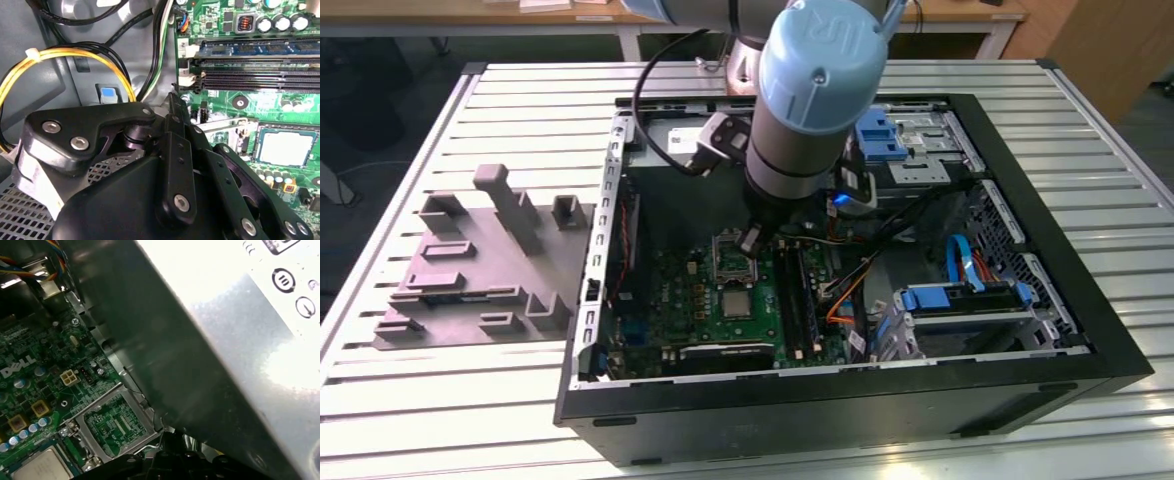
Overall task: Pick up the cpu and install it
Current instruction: 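Close the cpu cover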
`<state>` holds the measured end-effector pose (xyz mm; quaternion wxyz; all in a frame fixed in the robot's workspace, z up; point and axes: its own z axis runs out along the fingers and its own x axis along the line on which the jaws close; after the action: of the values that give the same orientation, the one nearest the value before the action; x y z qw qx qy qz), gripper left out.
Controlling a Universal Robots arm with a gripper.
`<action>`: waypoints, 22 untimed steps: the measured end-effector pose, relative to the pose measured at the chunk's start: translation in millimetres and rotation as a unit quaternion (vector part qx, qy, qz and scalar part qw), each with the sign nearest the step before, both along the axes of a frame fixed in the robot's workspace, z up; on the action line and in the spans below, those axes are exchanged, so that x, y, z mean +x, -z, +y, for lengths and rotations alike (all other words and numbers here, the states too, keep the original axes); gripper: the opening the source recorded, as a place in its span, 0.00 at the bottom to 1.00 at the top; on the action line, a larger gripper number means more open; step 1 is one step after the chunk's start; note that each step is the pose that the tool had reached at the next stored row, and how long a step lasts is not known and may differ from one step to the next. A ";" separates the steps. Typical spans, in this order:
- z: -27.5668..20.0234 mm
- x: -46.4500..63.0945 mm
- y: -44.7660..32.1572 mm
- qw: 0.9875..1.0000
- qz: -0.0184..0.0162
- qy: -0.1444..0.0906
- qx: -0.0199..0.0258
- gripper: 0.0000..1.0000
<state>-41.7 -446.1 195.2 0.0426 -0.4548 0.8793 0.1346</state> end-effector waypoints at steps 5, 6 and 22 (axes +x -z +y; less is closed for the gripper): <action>0.5 0.0 -6.4 1.000 0.001 0.000 -0.014 0.11; 0.7 0.0 -7.3 1.000 0.001 0.000 -0.018 0.11; 3.4 -0.4 -26.5 0.999 0.002 0.000 -0.054 0.11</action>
<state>-42.1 -442.7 221.7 0.0165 -0.4562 0.8854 0.0876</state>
